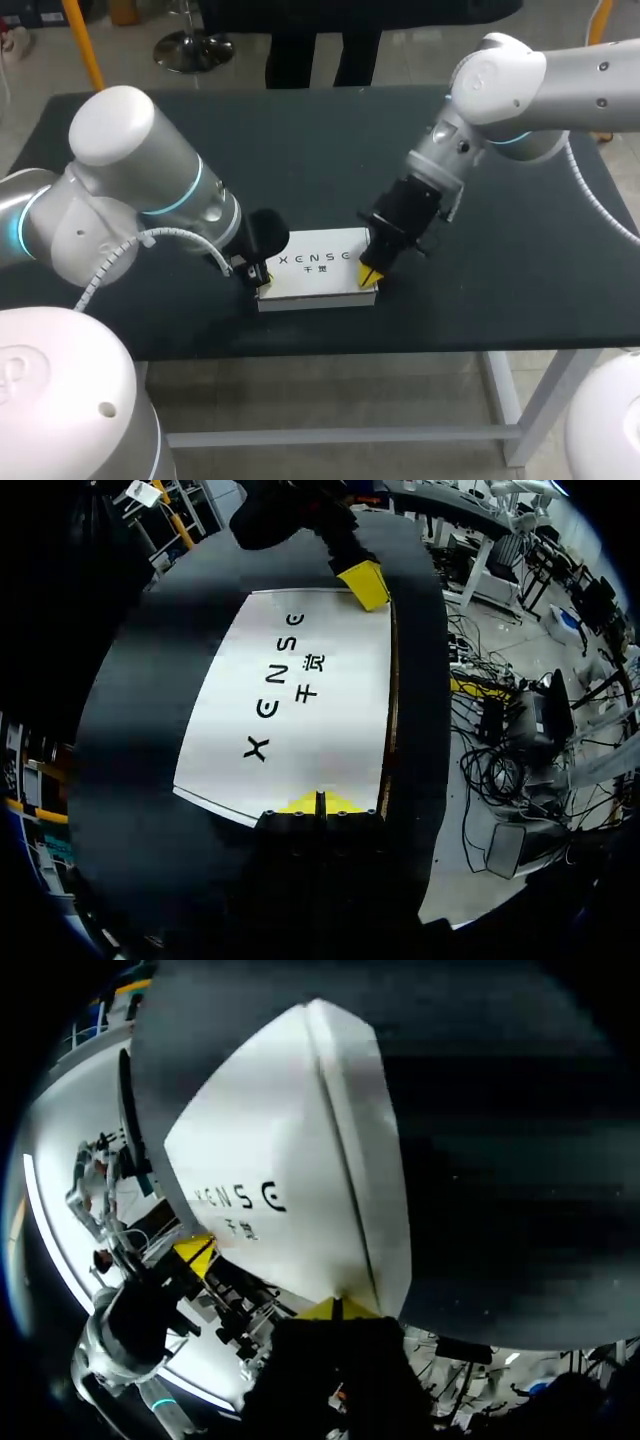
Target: Assemble the packaging by folding the flat box into shape, placing the metal phone stand inside, and closing the box properly
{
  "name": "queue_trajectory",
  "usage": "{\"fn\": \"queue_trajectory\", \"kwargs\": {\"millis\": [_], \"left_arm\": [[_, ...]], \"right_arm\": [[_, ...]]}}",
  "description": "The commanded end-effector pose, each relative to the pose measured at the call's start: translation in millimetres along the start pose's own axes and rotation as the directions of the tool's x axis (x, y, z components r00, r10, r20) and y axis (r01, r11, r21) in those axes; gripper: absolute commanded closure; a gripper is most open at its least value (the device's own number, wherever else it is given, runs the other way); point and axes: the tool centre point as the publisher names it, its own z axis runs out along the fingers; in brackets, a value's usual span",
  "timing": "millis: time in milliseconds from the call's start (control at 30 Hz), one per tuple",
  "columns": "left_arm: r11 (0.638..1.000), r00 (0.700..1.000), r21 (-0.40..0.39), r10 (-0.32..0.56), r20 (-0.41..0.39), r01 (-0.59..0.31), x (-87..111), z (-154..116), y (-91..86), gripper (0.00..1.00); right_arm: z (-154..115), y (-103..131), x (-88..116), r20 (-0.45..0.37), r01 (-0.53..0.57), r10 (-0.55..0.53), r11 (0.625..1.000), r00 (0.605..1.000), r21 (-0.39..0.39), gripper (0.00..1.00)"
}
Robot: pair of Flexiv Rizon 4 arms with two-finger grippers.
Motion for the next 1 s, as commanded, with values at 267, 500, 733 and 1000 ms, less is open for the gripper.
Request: {"fn": "queue_trajectory", "kwargs": {"millis": [267, 500, 733, 1000], "left_arm": [[0.999, 0.997, 0.001, 0.049, 0.062, -0.049, 7.4, -17, -15.0, 1.00], [0.999, 0.998, -0.004, 0.046, 0.033, -0.046, 5.3, -3, -14.3, 1.00], [1.000, 1.000, -0.006, 0.018, -0.003, -0.018, 0.2, 12, -8.3, 1.00], [1.000, 0.999, 0.005, 0.021, 0.025, -0.021, 7.7, -2, -8.8, 1.00]], "right_arm": [[-14, -18, 12, -0.001, 0.068, -0.068, 0.996, 0.998, -0.063, 1.00], [-9, -9, 7, -0.002, 0.054, -0.054, 0.997, 0.999, -0.055, 1.00], [-2, 5, -4, -0.020, 0.021, -0.022, 1.000, 1.000, -0.020, 1.00], [-8, 0, -3, -0.032, 0.042, -0.043, 0.999, 0.999, -0.032, 1.00]]}}
